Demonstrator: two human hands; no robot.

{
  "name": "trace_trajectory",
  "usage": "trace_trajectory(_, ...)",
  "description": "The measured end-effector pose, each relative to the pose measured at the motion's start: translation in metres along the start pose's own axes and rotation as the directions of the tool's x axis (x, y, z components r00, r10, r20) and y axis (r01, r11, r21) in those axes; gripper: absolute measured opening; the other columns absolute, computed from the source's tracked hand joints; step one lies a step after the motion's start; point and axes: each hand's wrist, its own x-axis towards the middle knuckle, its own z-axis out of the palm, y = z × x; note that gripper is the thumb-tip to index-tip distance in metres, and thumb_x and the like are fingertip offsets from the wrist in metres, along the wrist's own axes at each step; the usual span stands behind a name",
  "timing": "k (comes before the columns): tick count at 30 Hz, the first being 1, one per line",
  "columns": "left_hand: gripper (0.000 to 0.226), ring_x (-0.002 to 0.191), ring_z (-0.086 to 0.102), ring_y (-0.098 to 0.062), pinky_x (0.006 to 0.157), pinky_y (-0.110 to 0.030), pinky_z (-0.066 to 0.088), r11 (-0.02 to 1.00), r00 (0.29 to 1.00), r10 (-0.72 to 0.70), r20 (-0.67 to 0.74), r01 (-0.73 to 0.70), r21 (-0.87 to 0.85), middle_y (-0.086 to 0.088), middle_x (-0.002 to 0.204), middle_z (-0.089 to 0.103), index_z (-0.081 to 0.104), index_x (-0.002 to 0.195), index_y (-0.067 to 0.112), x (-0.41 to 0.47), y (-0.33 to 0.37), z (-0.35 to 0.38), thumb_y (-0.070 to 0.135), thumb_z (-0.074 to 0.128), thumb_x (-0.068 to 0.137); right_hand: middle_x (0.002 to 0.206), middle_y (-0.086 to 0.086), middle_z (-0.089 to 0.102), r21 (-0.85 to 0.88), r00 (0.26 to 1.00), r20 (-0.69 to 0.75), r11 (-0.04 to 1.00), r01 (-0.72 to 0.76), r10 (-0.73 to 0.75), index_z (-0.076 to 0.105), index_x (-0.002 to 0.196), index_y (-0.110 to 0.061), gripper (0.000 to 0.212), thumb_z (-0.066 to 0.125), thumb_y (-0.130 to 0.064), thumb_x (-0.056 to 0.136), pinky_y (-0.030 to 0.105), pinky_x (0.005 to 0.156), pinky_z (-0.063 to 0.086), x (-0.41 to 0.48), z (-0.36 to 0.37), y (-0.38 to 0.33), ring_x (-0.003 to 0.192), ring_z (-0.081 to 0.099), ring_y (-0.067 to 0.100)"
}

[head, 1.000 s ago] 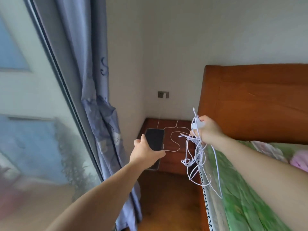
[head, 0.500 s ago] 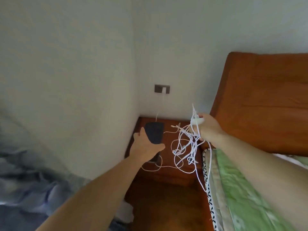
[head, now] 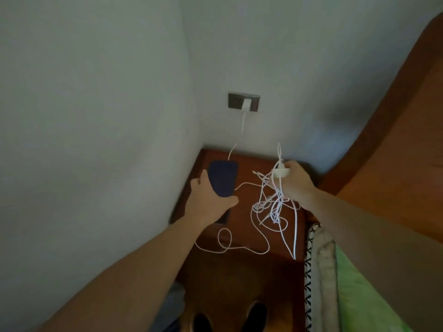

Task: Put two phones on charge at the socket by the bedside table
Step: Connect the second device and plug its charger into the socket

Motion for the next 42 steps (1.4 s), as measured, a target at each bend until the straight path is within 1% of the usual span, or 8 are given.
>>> trace_trajectory(9,0.08,0.085,0.055,-0.02,0.081,-0.043,0.054,0.998,0.995,-0.054,0.085,0.055,-0.012,-0.001,0.118,0.037,0.034,0.131,0.026,0.081,-0.025,0.051,0.038,0.08,0.067,0.099,0.007,0.061,-0.183,0.992,0.081,0.98,-0.079,0.095,0.05,0.114,-0.013,0.036,0.069,-0.02,0.085,0.022,0.056,0.043,0.062,0.026,0.042,0.071,0.057,0.014)
trace_trajectory(15,0.095,0.09,0.051,-0.018,0.077,-0.034,0.044,0.998,0.99,-0.062,0.127,0.066,-0.023,-0.001,0.123,0.037,0.026,0.143,0.025,0.119,-0.047,0.083,0.038,0.081,0.067,0.126,0.02,0.058,-0.375,0.971,0.118,0.915,-0.148,0.206,0.048,0.13,-0.001,0.042,0.056,-0.006,0.09,0.034,0.084,0.044,0.1,0.055,0.078,0.114,0.056,0.038)
trace_trajectory(21,0.096,0.099,0.054,-0.021,0.086,-0.039,0.049,0.996,0.983,-0.077,0.168,0.085,-0.039,-0.001,0.127,0.039,0.027,0.143,0.03,0.141,-0.069,0.107,0.042,0.081,0.064,0.089,-0.008,0.055,-0.401,0.96,0.203,0.911,-0.1,0.195,0.058,0.096,-0.016,0.024,0.059,-0.035,0.081,0.023,0.068,0.042,0.125,0.093,0.121,0.09,0.062,0.02)
trace_trajectory(26,0.092,0.103,0.054,-0.02,0.083,-0.035,0.046,0.995,0.982,-0.086,0.165,0.093,-0.032,-0.002,0.131,0.039,0.03,0.141,0.029,0.152,-0.084,0.123,0.039,0.082,0.065,0.076,-0.004,0.054,-0.425,0.943,0.255,0.901,-0.091,0.215,0.043,0.065,-0.026,0.018,0.057,-0.035,0.072,0.029,0.063,0.045,0.136,0.12,0.133,0.076,0.06,0.022)
trace_trajectory(30,0.093,0.097,0.05,-0.014,0.079,-0.031,0.043,0.996,0.983,-0.088,0.163,0.09,-0.006,0.0,0.129,0.038,0.027,0.142,0.028,0.157,-0.093,0.129,0.038,0.081,0.068,0.08,-0.005,0.059,-0.446,0.941,0.206,0.882,-0.154,0.269,0.055,0.083,-0.023,0.012,0.062,-0.03,0.077,0.03,0.067,0.046,0.132,0.137,0.132,0.081,0.062,0.023)
trace_trajectory(33,0.09,0.092,0.053,-0.015,0.076,-0.031,0.044,0.996,0.986,-0.092,0.142,0.093,-0.002,-0.001,0.126,0.04,0.031,0.14,0.028,0.161,-0.099,0.133,0.038,0.082,0.066,0.106,0.004,0.062,-0.494,0.941,0.189,0.855,-0.155,0.28,0.062,0.103,-0.021,0.027,0.061,-0.033,0.079,0.032,0.069,0.047,0.133,0.148,0.138,0.095,0.065,0.029)
trace_trajectory(37,0.085,0.09,0.055,-0.017,0.075,-0.031,0.046,0.995,0.985,-0.093,0.144,0.095,-0.008,-0.001,0.122,0.041,0.034,0.135,0.029,0.164,-0.106,0.137,0.038,0.082,0.065,0.126,0.007,0.048,-0.625,0.937,0.206,0.774,-0.097,0.283,0.057,0.12,-0.017,0.042,0.059,-0.036,0.082,0.037,0.072,0.046,0.133,0.151,0.144,0.109,0.059,0.03)
trace_trajectory(42,0.089,0.095,0.056,-0.017,0.076,-0.03,0.045,0.993,0.984,-0.112,0.141,0.115,-0.008,0.0,0.125,0.041,0.033,0.138,0.028,0.168,-0.11,0.141,0.04,0.082,0.064,0.132,0.013,0.036,-0.634,0.945,0.182,0.767,-0.097,0.27,0.046,0.129,-0.019,0.043,0.061,-0.023,0.088,0.038,0.073,0.049,0.134,0.143,0.154,0.1,0.063,0.035)
